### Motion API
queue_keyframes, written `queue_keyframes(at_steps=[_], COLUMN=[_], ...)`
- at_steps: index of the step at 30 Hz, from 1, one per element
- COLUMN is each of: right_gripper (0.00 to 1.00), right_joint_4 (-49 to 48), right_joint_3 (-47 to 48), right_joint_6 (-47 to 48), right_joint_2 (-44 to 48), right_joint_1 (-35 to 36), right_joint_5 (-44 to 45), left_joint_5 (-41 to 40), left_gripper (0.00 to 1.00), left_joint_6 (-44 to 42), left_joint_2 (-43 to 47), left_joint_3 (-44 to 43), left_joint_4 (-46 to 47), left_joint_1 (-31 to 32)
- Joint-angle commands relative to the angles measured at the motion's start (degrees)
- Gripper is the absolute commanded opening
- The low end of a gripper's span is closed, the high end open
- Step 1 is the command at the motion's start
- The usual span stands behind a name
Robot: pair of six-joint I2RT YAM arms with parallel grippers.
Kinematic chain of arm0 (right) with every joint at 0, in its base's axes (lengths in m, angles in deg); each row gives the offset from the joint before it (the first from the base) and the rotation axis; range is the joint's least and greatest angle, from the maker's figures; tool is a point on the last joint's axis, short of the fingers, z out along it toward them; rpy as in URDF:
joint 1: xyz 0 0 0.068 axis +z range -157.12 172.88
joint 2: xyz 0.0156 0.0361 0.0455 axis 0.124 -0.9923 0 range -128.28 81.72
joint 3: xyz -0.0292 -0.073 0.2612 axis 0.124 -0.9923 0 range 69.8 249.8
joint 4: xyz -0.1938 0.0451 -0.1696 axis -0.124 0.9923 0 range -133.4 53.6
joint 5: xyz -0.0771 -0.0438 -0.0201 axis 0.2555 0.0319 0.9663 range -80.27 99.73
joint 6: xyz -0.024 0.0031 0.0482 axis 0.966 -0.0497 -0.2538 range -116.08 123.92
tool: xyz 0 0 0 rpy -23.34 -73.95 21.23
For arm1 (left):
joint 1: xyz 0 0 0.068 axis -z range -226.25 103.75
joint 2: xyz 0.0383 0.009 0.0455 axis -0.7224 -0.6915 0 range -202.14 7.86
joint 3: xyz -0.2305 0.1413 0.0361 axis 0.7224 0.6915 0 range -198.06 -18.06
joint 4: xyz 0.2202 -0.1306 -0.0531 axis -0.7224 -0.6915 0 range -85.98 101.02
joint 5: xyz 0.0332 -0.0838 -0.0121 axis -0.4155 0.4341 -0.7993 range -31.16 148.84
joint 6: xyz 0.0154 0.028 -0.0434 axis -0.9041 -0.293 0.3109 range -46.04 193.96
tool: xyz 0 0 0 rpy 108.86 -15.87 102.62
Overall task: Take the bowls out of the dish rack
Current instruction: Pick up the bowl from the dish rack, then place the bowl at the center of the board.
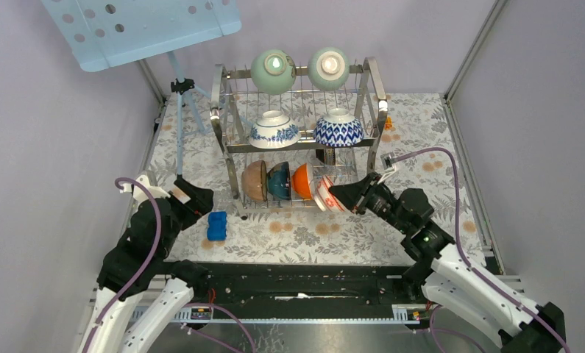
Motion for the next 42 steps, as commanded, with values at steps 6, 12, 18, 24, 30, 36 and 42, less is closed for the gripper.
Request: queue_keyframes(at_steps=[6, 12, 18, 24, 30, 36, 42], right_gripper=[0.0, 0.0, 0.0, 0.0, 0.0, 0.0, 0.0], right_joint_4=[23.3, 31.6, 32.0, 29.9, 28.1, 27.7, 27.7], right_joint_3=[8.1, 11.1, 12.5, 14.5, 15.6, 17.2, 18.3], right_joint_6=[16.2, 22.8, 26.4, 31.3, 36.0, 42.9, 47.9], right_joint_2=[9.9, 9.2, 3.9, -3.6, -8.2, -13.1, -16.7], right_joint_1=[4.8, 13.4, 24.3, 36.4, 40.9, 47.7, 51.4], right_joint_5=[1.1, 9.5, 19.5, 31.6, 35.9, 41.2, 42.8], left_joint_5=[10.5, 15.8, 21.1, 30.4, 35.9, 40.2, 45.1], left_gripper=[0.99, 0.99, 0.99, 0.99, 0.99, 0.99, 0.99], left_joint_6=[1.4, 3.7, 4.3, 4.3, 3.4, 3.1, 4.1], left_joint_2=[-0.1, -1.8, -2.7, -3.6, -3.5, -2.3, -0.6], left_joint_3=[-1.0, 1.5, 2.6, 4.8, 5.4, 8.2, 11.9], left_joint_4=[-1.0, -1.5, -0.9, 0.4, 0.3, 0.5, 3.2], left_joint_1=[-0.2, -0.2, -0.2, -0.2, -0.2, -0.2, -0.2])
